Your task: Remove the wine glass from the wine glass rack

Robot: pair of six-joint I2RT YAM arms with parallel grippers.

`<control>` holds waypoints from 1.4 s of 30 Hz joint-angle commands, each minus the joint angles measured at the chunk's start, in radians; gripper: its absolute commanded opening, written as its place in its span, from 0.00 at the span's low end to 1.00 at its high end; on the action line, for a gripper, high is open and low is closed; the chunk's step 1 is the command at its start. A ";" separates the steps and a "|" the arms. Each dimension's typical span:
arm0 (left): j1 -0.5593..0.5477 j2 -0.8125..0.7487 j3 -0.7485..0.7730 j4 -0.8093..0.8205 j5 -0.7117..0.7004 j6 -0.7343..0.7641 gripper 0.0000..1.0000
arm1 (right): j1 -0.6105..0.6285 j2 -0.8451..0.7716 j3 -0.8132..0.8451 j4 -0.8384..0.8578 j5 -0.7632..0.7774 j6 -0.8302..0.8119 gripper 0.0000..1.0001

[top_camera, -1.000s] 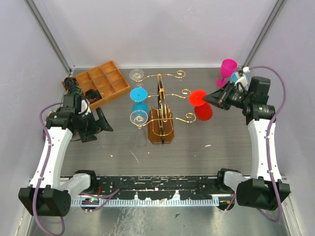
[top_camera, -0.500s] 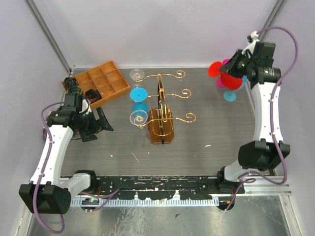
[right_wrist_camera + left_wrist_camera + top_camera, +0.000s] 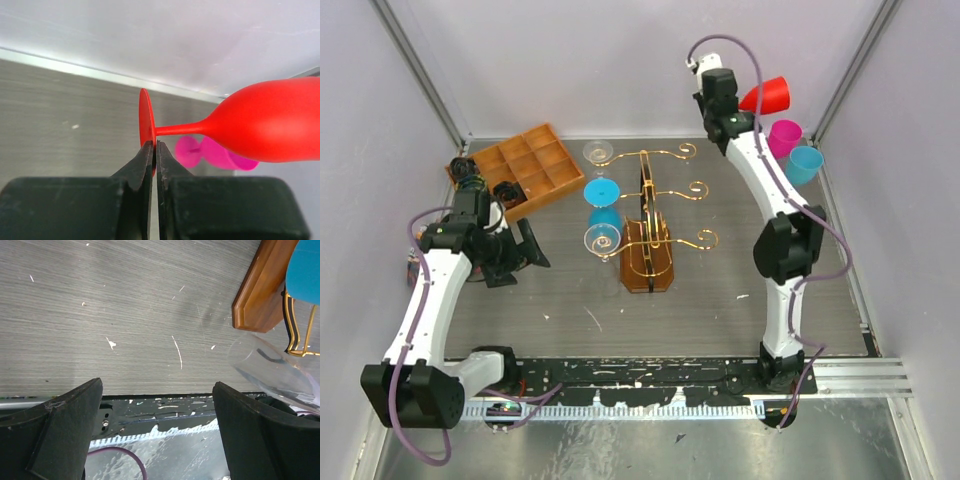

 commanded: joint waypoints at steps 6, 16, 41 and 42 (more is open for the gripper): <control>0.007 -0.057 -0.047 -0.004 -0.012 0.021 0.98 | -0.009 0.150 0.012 0.526 0.291 -0.462 0.01; 0.007 -0.035 -0.053 -0.006 0.004 0.024 0.98 | -0.020 0.301 -0.055 0.716 0.284 -0.643 0.01; 0.009 0.032 -0.065 0.021 -0.002 0.021 0.98 | -0.116 0.382 -0.048 0.765 0.216 -0.649 0.01; 0.008 0.035 -0.063 0.019 -0.003 0.024 0.98 | -0.118 0.388 -0.053 0.770 0.213 -0.659 0.01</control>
